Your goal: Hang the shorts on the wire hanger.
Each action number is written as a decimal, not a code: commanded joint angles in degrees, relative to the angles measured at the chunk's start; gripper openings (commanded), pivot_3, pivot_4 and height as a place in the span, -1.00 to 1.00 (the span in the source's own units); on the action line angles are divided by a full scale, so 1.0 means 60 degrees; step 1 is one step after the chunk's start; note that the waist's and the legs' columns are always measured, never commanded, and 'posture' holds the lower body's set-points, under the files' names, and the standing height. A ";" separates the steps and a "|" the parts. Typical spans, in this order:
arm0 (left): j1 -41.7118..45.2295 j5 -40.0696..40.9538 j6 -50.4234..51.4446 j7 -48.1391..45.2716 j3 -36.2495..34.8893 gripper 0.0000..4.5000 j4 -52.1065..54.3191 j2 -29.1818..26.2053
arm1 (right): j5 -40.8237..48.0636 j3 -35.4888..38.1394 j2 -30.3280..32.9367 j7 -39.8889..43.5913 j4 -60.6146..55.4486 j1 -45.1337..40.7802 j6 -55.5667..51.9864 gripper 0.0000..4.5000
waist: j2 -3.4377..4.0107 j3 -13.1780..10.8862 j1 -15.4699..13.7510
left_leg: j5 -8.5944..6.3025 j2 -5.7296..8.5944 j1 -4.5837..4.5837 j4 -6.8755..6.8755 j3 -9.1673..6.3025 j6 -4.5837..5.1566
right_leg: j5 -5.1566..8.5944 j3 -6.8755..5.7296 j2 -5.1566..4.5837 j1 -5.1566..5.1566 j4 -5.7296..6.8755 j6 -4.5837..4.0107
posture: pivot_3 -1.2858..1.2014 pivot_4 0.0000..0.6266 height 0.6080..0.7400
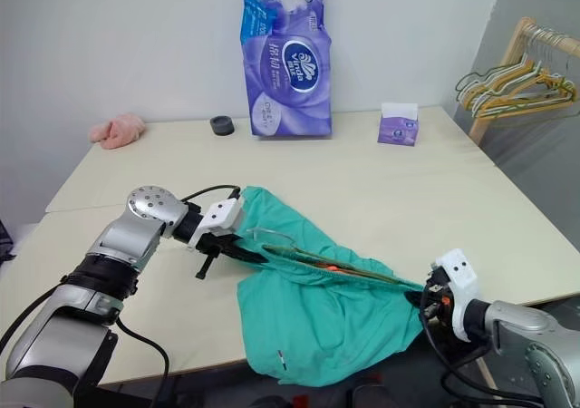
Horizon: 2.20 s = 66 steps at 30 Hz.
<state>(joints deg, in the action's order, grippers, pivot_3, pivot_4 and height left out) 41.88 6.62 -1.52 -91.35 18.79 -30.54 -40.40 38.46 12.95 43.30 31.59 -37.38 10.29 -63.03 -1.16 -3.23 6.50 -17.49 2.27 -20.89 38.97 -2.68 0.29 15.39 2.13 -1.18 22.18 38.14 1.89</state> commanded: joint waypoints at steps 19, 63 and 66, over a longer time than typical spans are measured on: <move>0.0312 -0.0363 -0.0414 0.1502 -0.0513 -1.00 -0.0266 0.1059 | -0.0804 -0.2672 0.1285 0.0419 -0.0447 -0.3539 0.0274 -0.99 | -0.0005 -0.0020 0.0024 | 0.0000 -0.0004 -0.0011 -0.0003 0.0001 0.0001 | -0.0001 0.0002 0.0000 0.0012 -0.0010 0.0006 | -0.17 -0.85 1.00; -0.0072 -0.0499 -0.0427 0.2132 -0.0536 -1.00 0.0214 0.1271 | -0.1836 -0.4309 0.0170 0.0986 0.2006 -0.3969 0.0801 0.71 | 0.0004 -0.0015 0.0286 | -0.0001 -0.0004 -0.0009 -0.0004 0.0001 0.0002 | -0.0006 0.0004 -0.0004 0.0010 -0.0013 0.0011 | -0.15 -0.88 1.00; -0.0155 -0.0430 -0.0208 0.2140 -0.0570 -1.00 0.0456 0.1265 | -0.2224 -0.4836 0.0058 0.1166 0.2313 -0.4341 0.1091 0.71 | 0.0006 -0.0016 0.0288 | -0.0001 -0.0003 -0.0010 -0.0004 0.0002 0.0002 | -0.0006 0.0006 -0.0005 0.0011 -0.0011 0.0011 | -0.15 -0.88 1.00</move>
<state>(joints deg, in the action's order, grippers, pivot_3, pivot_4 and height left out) 40.63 2.82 -3.27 -78.33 17.00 -30.23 -32.43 26.49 -15.53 43.70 37.56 -23.16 -14.25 -58.46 -1.12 -3.33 8.23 -17.50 2.25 -20.94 38.95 -2.67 0.30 15.35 2.16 -1.21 22.25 38.07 1.96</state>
